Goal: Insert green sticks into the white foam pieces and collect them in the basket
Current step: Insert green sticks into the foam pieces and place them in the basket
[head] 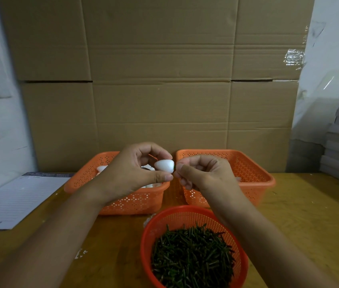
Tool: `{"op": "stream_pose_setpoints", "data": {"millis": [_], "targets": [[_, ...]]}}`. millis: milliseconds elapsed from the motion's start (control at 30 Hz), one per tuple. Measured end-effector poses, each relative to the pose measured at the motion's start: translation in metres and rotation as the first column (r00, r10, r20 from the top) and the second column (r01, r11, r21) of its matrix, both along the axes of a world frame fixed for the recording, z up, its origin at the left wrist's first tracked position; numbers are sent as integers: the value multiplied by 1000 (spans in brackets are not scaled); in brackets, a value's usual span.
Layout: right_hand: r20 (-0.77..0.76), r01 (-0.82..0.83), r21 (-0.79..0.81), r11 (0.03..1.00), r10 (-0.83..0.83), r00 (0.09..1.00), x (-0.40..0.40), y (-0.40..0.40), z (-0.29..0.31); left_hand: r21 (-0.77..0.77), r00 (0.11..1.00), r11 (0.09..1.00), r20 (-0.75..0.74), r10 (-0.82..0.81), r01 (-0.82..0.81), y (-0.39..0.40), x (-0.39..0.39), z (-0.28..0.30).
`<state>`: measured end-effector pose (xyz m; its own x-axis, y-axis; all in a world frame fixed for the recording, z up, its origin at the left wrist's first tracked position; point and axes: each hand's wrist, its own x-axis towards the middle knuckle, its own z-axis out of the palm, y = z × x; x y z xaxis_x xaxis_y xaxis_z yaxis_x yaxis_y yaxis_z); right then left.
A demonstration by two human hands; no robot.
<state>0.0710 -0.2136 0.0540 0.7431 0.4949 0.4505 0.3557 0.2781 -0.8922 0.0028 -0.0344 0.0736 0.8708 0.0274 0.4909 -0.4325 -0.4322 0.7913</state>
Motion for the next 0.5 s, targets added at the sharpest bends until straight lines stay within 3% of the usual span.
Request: {"op": "stream_pose_setpoints", "data": {"millis": [500], "targets": [[-7,-6,-33,999,5,1000,3,1,-3,-2,1000,1000,-13,-16,16,1,0,-2]]}}
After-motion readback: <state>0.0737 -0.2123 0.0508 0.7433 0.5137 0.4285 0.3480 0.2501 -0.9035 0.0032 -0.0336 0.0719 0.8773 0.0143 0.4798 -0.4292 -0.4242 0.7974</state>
